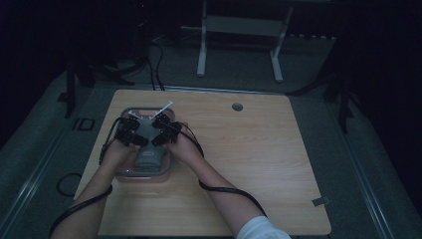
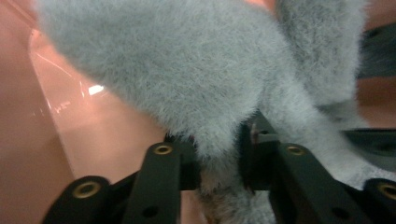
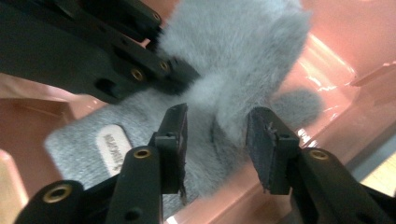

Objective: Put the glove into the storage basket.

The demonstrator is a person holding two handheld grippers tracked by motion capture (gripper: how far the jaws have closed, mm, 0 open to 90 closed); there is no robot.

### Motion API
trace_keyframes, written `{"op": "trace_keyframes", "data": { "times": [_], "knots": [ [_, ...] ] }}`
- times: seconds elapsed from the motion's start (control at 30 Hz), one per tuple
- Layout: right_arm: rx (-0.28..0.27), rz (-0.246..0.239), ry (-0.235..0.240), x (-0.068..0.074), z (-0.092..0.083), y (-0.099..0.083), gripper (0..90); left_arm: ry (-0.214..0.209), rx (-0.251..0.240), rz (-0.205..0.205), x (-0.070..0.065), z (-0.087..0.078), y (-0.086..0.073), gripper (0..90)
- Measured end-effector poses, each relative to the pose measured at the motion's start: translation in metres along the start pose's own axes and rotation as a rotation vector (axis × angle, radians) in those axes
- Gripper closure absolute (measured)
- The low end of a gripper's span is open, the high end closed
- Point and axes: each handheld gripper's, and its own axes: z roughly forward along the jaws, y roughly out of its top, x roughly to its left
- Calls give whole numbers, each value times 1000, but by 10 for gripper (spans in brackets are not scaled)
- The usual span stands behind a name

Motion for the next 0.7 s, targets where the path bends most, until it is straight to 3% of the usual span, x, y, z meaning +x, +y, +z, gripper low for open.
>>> {"op": "trace_keyframes", "data": {
  "times": [0.07,0.17,0.2,0.27,0.4,0.53,0.6,0.7],
  "knots": [
    [-19,-2,6,0,-5,1,553,3,1,-3,1,0,0,685],
    [-38,-3,14,-1,-12,1,518,21,-16,1,-1,-4,2,574],
    [-43,0,19,-1,-14,1,510,9,-33,-4,-1,-8,2,566],
    [-54,2,28,-2,-18,1,501,6,-57,0,0,-13,3,463],
    [-74,3,38,-5,-24,0,460,-39,-119,-13,2,-25,0,311],
    [-103,-5,67,-6,-33,-2,371,-36,-187,-19,4,-38,-6,241],
    [-124,-4,74,-7,-39,-3,340,-29,-228,-2,2,-45,-10,196],
    [-150,-10,136,-11,-50,-8,258,-19,-281,30,-4,-53,-17,173]
  ]
}}
